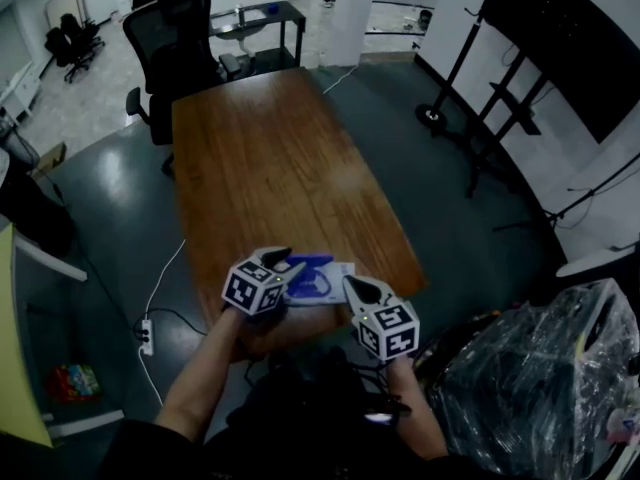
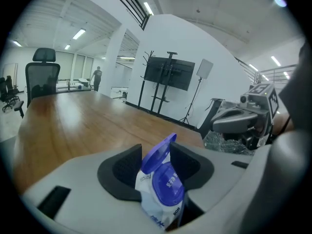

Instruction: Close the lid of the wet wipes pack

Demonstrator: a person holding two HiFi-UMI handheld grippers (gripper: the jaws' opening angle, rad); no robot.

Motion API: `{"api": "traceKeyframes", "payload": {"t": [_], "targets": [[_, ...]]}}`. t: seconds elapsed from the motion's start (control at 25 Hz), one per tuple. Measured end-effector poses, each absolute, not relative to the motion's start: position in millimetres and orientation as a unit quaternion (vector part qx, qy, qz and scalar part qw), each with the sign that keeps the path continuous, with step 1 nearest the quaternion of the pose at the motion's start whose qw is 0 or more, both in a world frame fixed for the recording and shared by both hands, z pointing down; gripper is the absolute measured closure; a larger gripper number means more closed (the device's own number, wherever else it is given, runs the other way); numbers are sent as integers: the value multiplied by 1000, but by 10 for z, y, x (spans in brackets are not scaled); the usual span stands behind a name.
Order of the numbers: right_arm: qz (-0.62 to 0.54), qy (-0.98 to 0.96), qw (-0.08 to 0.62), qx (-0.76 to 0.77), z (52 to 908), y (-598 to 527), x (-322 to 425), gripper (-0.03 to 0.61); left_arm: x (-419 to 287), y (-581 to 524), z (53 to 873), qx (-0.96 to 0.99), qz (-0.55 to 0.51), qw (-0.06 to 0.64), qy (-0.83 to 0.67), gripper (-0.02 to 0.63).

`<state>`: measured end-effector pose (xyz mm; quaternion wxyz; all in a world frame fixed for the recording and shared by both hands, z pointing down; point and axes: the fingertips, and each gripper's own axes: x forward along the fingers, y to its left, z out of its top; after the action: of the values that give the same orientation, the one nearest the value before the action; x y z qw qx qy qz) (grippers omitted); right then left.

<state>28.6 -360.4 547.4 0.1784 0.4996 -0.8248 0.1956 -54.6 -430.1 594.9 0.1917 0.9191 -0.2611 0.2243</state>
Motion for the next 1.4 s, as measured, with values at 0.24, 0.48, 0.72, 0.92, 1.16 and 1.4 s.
{"api": "traceKeyframes", "payload": {"t": [0.24,0.48,0.72,0.92,1.16,1.4], "targets": [[196,-837,185,476,5547,-3589,258,569,-557,-4092,5985,916,227,199,-265,453],[198,-843,187,465,5601,-3551,303,569,-553,-3961,6102,904,249,216,-274,454],[201,-847,190,454,5636,-3500,302,569,-496,-3812,6330,889,291,224,-275,463],[200,-850,192,448,5657,-3484,288,569,-459,-3792,6416,879,305,218,-295,503],[205,-850,194,444,5695,-3463,282,569,-528,-3821,6525,862,326,209,-327,571],[206,-853,189,442,5689,-3484,277,569,-561,-3819,6636,848,356,184,-348,618]]}}
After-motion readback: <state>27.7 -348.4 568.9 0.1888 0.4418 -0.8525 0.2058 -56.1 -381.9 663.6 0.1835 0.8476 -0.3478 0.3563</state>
